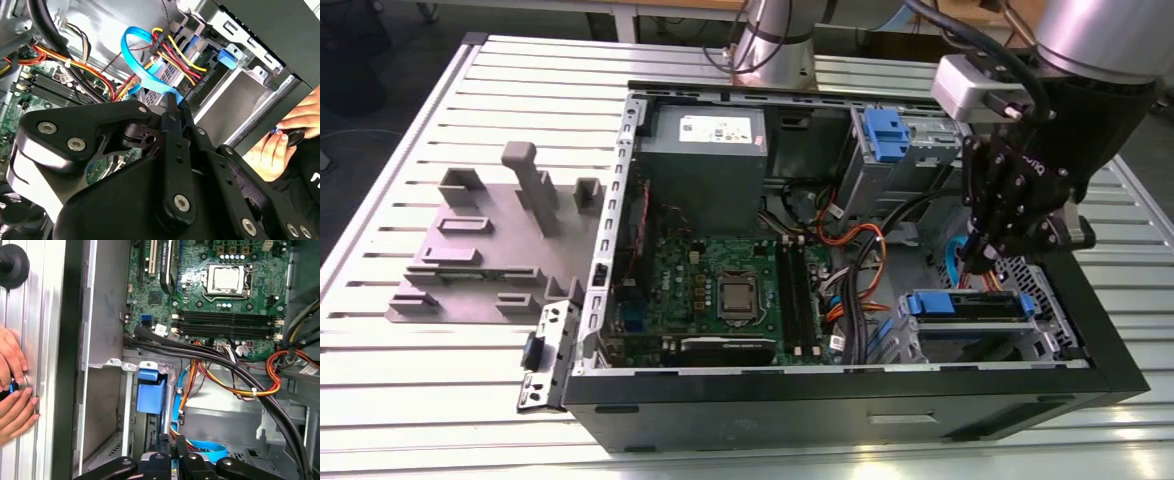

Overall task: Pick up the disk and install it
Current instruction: 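Insert the second disk wire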

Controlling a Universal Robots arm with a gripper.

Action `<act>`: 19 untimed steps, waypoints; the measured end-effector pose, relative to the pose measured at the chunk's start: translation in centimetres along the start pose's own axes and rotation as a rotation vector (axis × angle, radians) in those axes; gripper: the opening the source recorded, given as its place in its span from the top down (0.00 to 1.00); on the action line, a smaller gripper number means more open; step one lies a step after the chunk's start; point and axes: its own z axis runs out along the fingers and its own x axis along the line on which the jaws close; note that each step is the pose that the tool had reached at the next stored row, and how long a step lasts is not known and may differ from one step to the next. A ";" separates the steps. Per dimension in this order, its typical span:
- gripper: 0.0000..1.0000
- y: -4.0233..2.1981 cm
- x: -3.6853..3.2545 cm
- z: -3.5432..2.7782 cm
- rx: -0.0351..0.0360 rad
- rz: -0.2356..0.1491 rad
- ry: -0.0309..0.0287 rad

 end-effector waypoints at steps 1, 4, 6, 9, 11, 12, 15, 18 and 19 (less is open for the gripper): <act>0.84 0.07 0.11 0.05 0.0013 -0.001 -0.0001; 0.84 0.26 0.36 0.22 0.0092 -0.002 -0.0010; 0.84 0.38 0.44 0.29 0.0197 -0.001 -0.0035; 0.84 0.59 0.57 0.39 0.0356 0.001 -0.0105; 0.84 0.80 0.65 0.47 0.0437 0.003 -0.0155; 0.84 0.94 0.69 0.52 0.0471 0.003 -0.0179; 0.84 1.19 0.87 0.73 0.0544 0.005 -0.0248; 0.84 1.21 0.93 0.88 0.0553 0.005 -0.0267; 0.84 1.22 0.94 0.88 0.0553 0.005 -0.0265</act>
